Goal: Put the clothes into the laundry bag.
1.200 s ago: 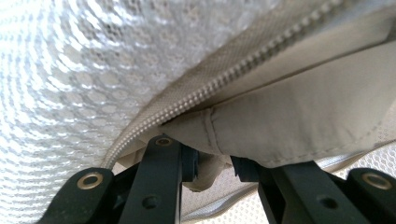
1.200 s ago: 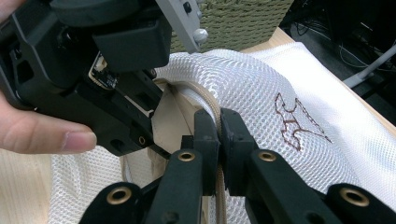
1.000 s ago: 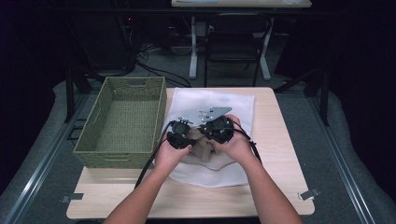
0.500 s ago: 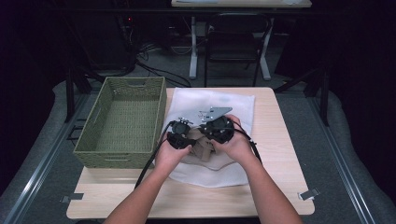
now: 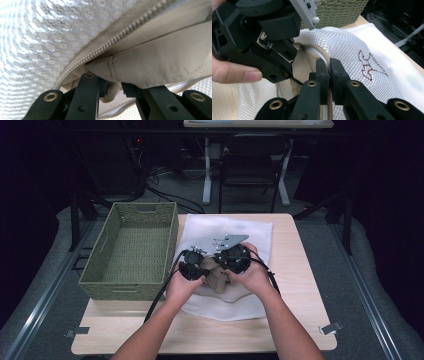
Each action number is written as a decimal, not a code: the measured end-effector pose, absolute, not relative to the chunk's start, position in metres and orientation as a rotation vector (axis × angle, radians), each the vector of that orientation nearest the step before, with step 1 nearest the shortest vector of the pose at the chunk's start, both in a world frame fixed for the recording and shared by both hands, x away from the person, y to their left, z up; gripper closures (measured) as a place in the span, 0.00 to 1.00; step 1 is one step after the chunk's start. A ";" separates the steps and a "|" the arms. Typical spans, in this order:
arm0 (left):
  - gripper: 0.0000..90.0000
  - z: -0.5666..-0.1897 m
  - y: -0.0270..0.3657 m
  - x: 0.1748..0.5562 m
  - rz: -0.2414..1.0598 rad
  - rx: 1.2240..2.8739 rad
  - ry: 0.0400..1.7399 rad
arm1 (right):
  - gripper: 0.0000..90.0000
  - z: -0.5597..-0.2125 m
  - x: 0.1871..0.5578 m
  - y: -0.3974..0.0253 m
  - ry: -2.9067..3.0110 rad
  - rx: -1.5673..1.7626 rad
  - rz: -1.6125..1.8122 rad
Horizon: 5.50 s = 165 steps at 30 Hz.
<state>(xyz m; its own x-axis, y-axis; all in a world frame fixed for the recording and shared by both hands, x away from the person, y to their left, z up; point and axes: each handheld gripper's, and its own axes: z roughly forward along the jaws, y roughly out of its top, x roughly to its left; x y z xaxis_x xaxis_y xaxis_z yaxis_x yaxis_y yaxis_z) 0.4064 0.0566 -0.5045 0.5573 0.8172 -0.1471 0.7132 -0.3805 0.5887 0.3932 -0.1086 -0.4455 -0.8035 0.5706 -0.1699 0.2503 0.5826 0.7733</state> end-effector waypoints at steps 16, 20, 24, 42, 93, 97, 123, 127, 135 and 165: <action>0.91 -0.504 0.060 0.409 0.217 2.158 1.224 | 0.97 -0.445 0.392 -0.108 2.410 0.653 1.085; 0.92 -0.504 0.061 0.412 0.213 2.145 1.235 | 0.97 -0.445 0.392 -0.108 2.410 0.651 1.086; 0.92 -0.504 0.062 0.413 0.218 2.128 1.243 | 0.97 -0.445 0.392 -0.108 2.412 0.651 1.085; 0.87 -0.503 0.063 0.412 0.252 2.087 1.243 | 0.97 -0.444 0.393 -0.111 2.413 0.656 1.097; 0.64 -0.532 0.073 0.379 0.198 2.069 1.292 | 0.97 -0.444 0.394 -0.113 2.411 0.662 1.099; 0.63 -0.531 0.078 0.377 0.196 2.063 1.304 | 0.97 -0.444 0.395 -0.113 2.409 0.662 1.101; 0.57 -0.549 0.066 0.386 0.162 2.072 1.315 | 0.97 -0.444 0.395 -0.112 2.413 0.661 1.100; 0.61 -0.550 0.064 0.388 0.168 2.059 1.330 | 0.97 -0.444 0.395 -0.113 2.412 0.666 1.104; 0.79 -0.551 0.057 0.393 0.188 2.044 1.322 | 0.97 -0.445 0.395 -0.113 2.414 0.667 1.105; 0.93 -0.537 0.054 0.403 0.253 1.996 1.298 | 0.98 -0.448 0.397 -0.114 2.445 0.677 1.080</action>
